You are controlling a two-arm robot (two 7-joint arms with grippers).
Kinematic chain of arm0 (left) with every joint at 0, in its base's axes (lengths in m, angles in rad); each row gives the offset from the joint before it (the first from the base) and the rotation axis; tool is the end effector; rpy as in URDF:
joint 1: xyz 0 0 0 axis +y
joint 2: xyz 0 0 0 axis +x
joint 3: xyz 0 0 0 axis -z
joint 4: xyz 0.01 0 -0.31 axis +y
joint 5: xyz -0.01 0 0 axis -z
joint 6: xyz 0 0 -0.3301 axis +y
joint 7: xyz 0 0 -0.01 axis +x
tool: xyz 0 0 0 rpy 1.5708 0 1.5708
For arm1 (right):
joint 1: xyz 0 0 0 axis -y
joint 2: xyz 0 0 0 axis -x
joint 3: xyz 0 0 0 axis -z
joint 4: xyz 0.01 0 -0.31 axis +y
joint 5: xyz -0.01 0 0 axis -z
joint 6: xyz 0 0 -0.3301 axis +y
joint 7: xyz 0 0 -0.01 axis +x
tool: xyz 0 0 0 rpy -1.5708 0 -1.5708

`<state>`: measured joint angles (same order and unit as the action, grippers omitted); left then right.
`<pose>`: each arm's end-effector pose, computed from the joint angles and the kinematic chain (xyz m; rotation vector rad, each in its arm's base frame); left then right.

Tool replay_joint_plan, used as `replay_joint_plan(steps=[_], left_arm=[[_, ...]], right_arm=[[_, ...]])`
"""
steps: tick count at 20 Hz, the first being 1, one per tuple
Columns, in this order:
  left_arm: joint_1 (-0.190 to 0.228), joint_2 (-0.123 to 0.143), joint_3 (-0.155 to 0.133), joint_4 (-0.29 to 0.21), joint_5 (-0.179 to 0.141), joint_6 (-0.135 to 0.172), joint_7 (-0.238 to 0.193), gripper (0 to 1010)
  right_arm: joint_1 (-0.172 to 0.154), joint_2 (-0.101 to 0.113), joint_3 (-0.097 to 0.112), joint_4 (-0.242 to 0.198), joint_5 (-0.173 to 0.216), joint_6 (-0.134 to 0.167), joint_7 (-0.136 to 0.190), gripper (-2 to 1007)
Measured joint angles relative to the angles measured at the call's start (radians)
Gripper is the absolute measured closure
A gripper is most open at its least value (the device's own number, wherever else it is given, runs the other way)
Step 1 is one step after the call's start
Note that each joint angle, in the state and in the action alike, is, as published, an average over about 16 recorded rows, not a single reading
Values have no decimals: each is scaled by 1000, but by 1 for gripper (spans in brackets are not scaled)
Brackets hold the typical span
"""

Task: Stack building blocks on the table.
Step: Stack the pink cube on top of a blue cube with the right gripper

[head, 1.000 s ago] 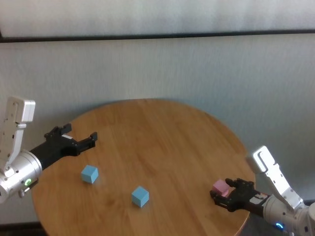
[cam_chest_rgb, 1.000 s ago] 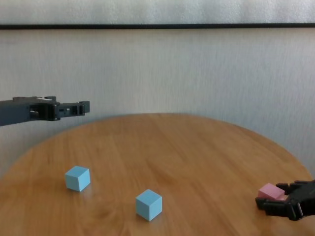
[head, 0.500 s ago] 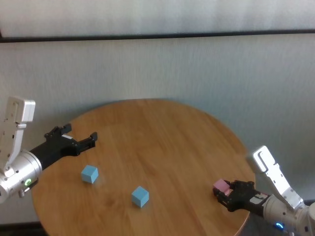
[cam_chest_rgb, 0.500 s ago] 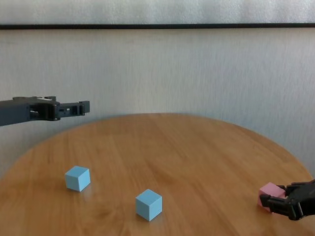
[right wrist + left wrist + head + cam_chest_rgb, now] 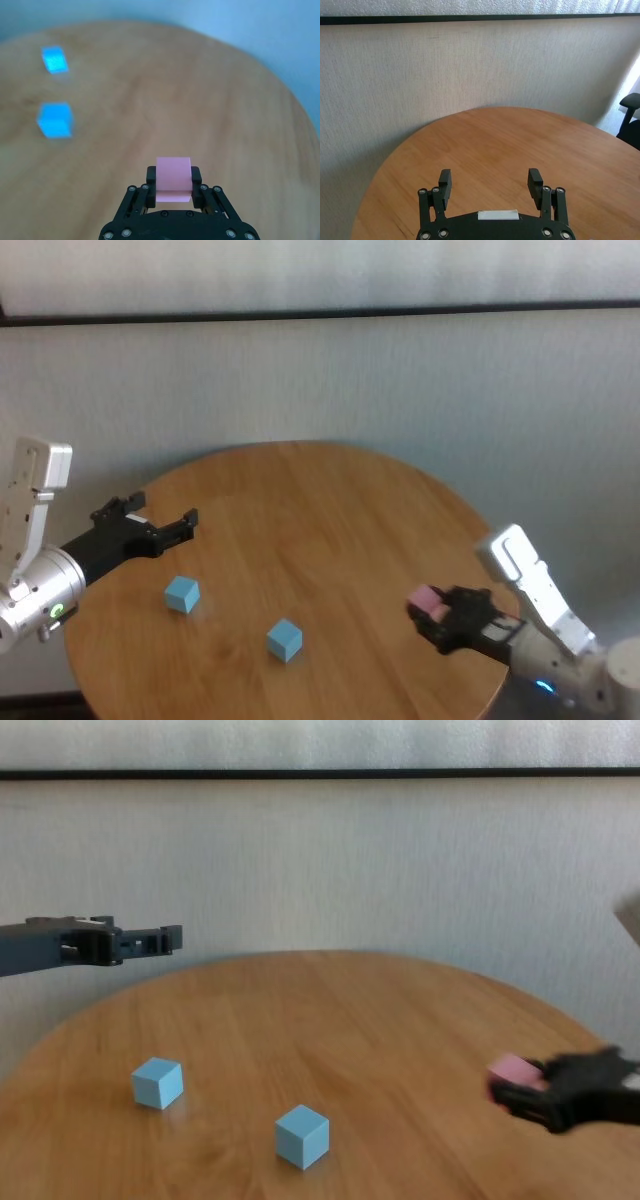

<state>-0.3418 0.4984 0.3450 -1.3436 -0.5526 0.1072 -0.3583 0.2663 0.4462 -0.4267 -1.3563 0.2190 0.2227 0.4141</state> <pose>0.4356 0.0888 -0.2737 0.1023 0.0980 1.0286 0.4075 -0.0430 -0.3205 -0.4614 0.0637 -0.8781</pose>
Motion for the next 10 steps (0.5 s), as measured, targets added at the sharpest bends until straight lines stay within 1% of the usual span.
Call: replay_joint_plan(steps=[5,10], left_arm=[[0,0,0,0,0,0,0,11],[0,0,0,0,0,0,0,11]], right_arm=[[18,-31,-27,-31,-26,5,13,638],[42,-68,-64,-51,-42,26,34,638]])
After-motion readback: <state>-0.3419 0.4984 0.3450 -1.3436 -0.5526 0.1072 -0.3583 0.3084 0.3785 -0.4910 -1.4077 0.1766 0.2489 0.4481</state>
